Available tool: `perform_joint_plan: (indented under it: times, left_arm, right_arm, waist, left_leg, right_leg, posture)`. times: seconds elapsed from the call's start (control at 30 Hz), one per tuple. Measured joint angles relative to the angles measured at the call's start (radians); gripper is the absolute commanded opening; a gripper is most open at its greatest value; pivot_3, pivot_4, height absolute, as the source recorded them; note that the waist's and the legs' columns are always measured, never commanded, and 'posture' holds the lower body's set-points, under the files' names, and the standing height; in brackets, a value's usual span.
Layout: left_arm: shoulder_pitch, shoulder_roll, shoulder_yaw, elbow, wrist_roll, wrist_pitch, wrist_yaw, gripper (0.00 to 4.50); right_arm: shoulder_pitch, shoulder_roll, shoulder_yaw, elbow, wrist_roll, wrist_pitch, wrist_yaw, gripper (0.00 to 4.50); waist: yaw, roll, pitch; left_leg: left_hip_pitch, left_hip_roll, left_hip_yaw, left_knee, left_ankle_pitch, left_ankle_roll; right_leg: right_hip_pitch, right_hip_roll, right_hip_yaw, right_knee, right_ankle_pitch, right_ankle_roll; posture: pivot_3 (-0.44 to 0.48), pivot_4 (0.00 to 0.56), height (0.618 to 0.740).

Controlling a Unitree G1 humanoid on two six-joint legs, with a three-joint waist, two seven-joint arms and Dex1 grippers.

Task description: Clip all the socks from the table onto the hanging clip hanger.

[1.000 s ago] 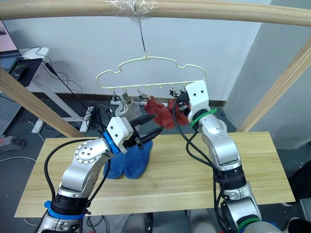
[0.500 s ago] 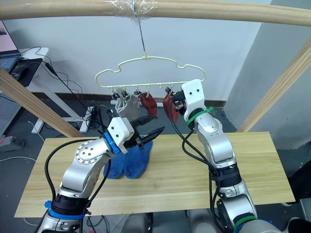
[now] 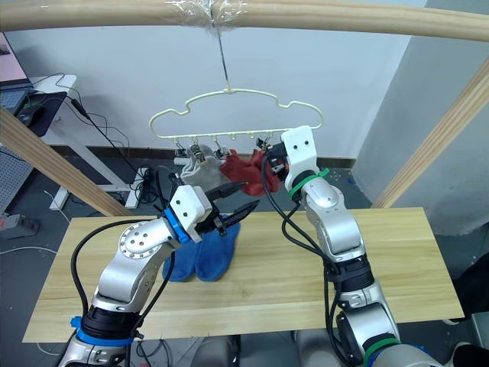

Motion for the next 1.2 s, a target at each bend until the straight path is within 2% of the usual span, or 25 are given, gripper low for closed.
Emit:
perform_joint_plan:
  times: [0.67,0.8,0.9,1.17,1.2]
  left_arm:
    - [0.003,0.0,-0.002,0.0,0.004,-0.001,0.0,2.52]
    - [0.008,0.0,-0.003,0.0,0.009,-0.003,0.001,2.52]
    - [0.02,0.0,-0.003,0.0,0.021,-0.013,0.004,2.52]
    - [0.064,0.0,-0.002,-0.002,0.058,-0.023,0.054,2.52]
    - [0.083,-0.002,0.002,-0.008,0.062,-0.019,0.07,2.69]
  right_arm:
    - [-0.016,0.003,-0.016,0.011,0.001,-0.015,-0.002,2.04]
    - [-0.017,0.007,-0.018,0.012,0.001,-0.019,-0.002,0.71]
    - [-0.025,0.008,-0.02,0.021,0.001,-0.022,-0.002,0.09]
    - [-0.029,0.008,-0.022,0.028,0.002,-0.025,-0.002,0.01]
    - [-0.029,0.009,-0.022,0.029,0.002,-0.025,-0.001,0.01]
  waist:
    - [0.0,0.0,0.0]
    - [0.0,0.0,0.0]
    - [0.0,0.0,0.0]
    - [0.001,0.0,0.0]
    - [0.001,0.0,0.0]
  left_leg:
    - [0.0,0.0,0.0,0.0,0.0,0.0]
    - [0.0,0.0,0.0,0.0,0.0,0.0]
    - [0.0,0.0,0.0,0.0,0.0,0.0]
    - [0.0,0.0,0.0,0.0,0.0,0.0]
    - [0.0,0.0,0.0,0.0,0.0,0.0]
  right_leg:
    - [0.0,0.0,0.0,0.0,0.0,0.0]
    - [0.0,0.0,0.0,0.0,0.0,0.0]
    - [0.0,0.0,0.0,0.0,0.0,0.0]
    - [0.0,0.0,0.0,0.0,0.0,0.0]
    - [0.0,0.0,0.0,0.0,0.0,0.0]
  posture:
    - [-0.09,0.235,0.74]
    - [-0.09,0.235,0.74]
    - [-0.09,0.235,0.74]
    - [-0.082,0.234,0.74]
    - [-0.081,0.235,0.74]
